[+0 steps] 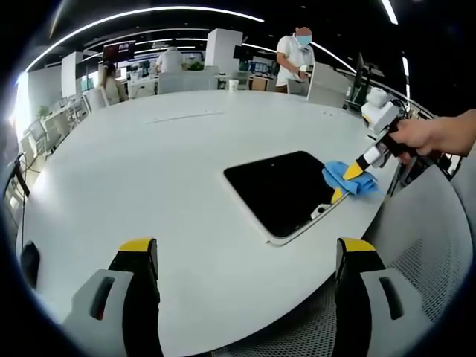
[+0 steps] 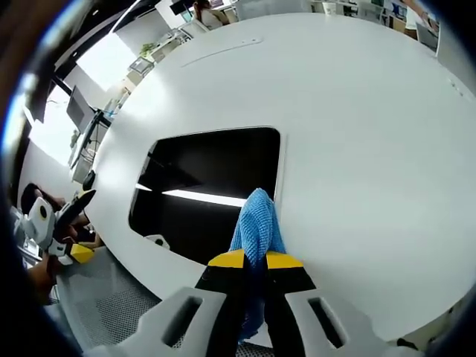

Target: Wipe the mirror surface with the cleaning cloth until all visible marks leave the cleaned area.

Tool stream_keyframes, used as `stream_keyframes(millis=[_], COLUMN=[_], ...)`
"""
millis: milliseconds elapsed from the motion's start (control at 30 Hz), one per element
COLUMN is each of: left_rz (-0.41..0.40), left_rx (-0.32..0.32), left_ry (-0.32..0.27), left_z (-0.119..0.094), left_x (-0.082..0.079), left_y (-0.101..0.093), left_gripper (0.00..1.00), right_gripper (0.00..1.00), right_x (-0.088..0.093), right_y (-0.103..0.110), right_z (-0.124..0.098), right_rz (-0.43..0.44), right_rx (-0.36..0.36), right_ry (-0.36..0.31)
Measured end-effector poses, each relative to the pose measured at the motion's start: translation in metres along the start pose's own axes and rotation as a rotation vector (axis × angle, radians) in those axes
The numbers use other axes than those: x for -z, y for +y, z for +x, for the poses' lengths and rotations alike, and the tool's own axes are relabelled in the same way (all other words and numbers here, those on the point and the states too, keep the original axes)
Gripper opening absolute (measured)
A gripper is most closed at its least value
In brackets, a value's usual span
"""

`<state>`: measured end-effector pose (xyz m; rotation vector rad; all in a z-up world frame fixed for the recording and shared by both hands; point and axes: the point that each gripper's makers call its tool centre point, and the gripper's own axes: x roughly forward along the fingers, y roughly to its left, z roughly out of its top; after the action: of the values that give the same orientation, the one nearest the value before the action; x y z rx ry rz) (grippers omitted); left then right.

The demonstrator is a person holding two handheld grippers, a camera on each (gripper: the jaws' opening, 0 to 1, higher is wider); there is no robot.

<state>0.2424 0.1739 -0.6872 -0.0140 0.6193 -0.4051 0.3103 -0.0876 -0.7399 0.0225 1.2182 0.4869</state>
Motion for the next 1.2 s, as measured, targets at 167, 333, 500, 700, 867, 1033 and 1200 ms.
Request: stream_keyframes(millis=[167, 333, 500, 700, 867, 1033, 1200], left_rz=[-0.005, -0.005, -0.006, -0.009, -0.010, -0.012, -0.011], left_rx=[0.001, 0.003, 0.005, 0.006, 0.009, 0.014, 0.015], left_ry=[-0.002, -0.003, -0.002, -0.003, -0.001, -0.001, -0.001], left_z=[0.000, 0.000, 0.000, 0.000, 0.001, 0.001, 0.001], left_x=[0.000, 0.000, 0.000, 0.000, 0.000, 0.000, 0.001], left_y=[0.001, 0.001, 0.001, 0.000, 0.000, -0.001, -0.001], left_gripper=[0.98, 0.98, 0.98, 0.98, 0.98, 0.98, 0.98], right_gripper=[0.02, 0.02, 0.02, 0.02, 0.02, 0.02, 0.02], right_x=[-0.009, -0.018, -0.025, -0.032, -0.040, -0.046, -0.055], right_y=[-0.002, -0.005, -0.006, -0.009, -0.011, -0.011, -0.012], right_z=[0.003, 0.007, 0.008, 0.011, 0.014, 0.016, 0.018], right_rz=[-0.013, -0.022, -0.031, -0.032, -0.034, -0.036, -0.036], right_rx=[0.011, 0.019, 0.026, 0.029, 0.033, 0.038, 0.039], right_ry=[0.000, 0.001, 0.003, 0.005, 0.004, 0.003, 0.003])
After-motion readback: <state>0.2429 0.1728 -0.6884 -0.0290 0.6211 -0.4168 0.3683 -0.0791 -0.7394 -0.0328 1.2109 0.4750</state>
